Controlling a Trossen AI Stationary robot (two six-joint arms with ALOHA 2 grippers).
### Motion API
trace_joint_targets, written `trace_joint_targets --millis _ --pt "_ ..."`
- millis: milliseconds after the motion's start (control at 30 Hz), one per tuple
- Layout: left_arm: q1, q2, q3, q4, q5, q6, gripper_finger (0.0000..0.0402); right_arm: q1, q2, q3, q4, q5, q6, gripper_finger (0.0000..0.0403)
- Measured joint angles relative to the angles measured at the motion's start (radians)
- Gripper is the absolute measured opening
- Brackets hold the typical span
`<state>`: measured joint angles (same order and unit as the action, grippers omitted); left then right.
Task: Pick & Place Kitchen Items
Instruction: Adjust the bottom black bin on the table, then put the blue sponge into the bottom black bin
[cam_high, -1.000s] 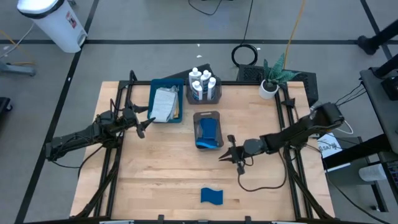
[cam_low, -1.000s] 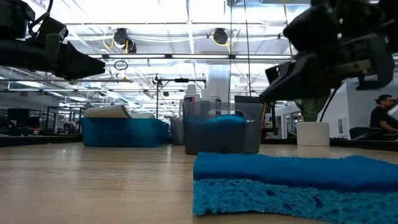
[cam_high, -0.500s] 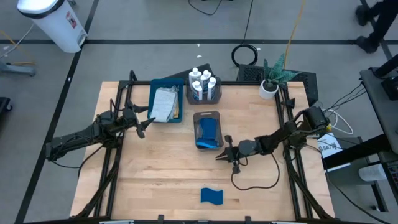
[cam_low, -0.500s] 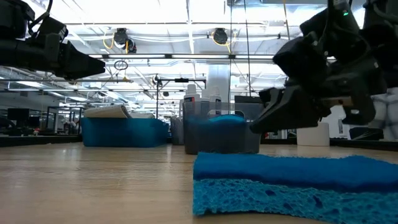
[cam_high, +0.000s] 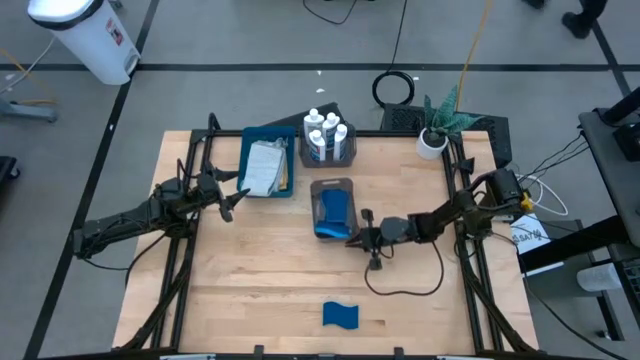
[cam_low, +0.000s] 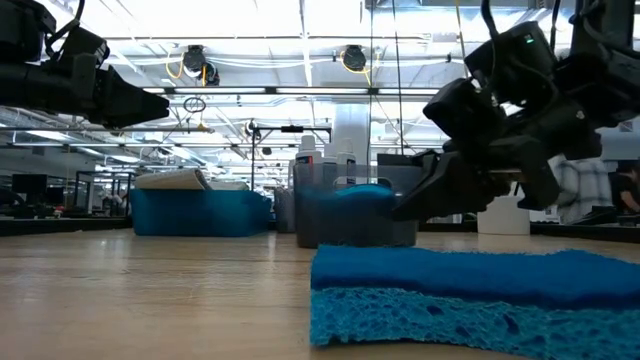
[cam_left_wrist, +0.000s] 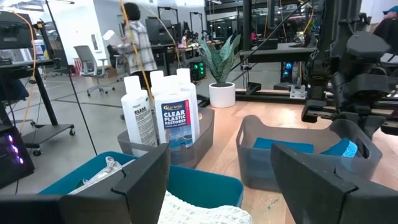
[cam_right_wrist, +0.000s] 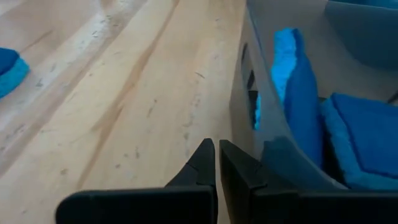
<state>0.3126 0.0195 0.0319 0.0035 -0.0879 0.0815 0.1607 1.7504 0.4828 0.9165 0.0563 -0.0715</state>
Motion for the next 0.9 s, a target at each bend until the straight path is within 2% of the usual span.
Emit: trace_joint_targets --millis 600,900 --pt "0.000 0.000 0.000 0.000 0.000 0.000 0.0283 -0.095 0.000 0.016 0.052 -0.005 -0.029 0.0001" --pt "0.000 0.000 0.000 0.000 0.000 0.000 0.0283 -0.015 -0.053 0.016 0.029 -0.007 -0.072 0.0001"
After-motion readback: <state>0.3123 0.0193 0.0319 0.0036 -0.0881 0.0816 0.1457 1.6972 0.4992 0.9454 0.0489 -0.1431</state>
